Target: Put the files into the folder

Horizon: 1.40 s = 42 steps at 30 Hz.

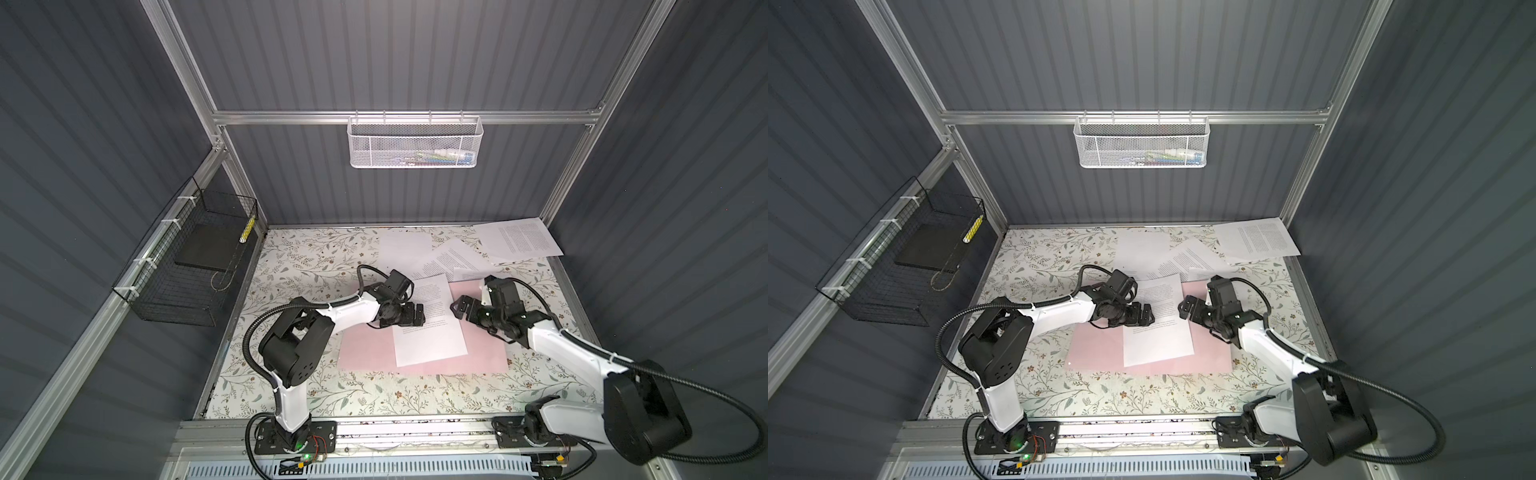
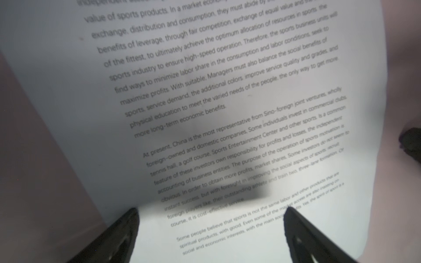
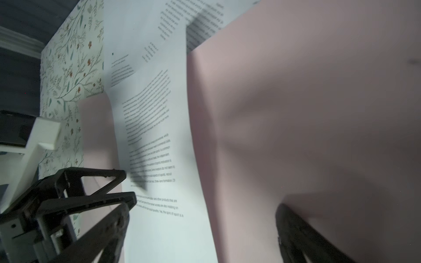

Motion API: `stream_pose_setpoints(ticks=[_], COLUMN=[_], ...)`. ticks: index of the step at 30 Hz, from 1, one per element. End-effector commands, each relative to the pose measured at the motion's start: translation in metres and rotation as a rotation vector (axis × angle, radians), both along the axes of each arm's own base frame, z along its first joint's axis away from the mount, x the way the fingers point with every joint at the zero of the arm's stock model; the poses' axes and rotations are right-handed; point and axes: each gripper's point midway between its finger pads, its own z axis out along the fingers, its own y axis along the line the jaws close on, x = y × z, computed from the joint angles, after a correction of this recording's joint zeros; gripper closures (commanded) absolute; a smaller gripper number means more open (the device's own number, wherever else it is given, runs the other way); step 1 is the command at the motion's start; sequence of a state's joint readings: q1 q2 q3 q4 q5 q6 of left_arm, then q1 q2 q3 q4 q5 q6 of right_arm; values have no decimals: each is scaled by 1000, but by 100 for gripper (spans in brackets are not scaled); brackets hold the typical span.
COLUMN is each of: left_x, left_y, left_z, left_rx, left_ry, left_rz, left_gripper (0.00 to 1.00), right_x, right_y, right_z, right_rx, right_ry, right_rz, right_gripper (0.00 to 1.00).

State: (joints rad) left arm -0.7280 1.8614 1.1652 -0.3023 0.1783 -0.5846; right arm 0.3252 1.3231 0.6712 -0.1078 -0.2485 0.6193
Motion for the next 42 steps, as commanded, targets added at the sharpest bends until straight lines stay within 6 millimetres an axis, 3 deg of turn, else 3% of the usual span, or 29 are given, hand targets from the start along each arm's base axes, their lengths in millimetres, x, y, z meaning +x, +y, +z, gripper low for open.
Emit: stream_pose_setpoints(ticks=[1,8,14,21,28,35,42], left_x=[-24,-23,-23,-25,-24,-21,-20], left_y=[32,29,28,30,29,27,26], left_z=[-46,-46,-48,-49,-45,-39,-36], left_rx=[165,157,151,158,150,141,137], left_ry=[118,116,123,124,118,109,106], left_rz=[-8,-14,-9,-6,-5,-4,-3], left_gripper=[0,0,0,0,0,0,0], right_x=[1,11,11,9,6,9,11], right_y=[27,48,60,53,57,58,56], right_z=[1,-12,-5,7,-3,-10,-17], right_rx=[102,176,265,262,291,298,286], right_ry=[14,61,54,13,47,70,89], right_rz=[179,265,328,324,334,330,308], right_gripper=[1,10,35,50,72,75,87])
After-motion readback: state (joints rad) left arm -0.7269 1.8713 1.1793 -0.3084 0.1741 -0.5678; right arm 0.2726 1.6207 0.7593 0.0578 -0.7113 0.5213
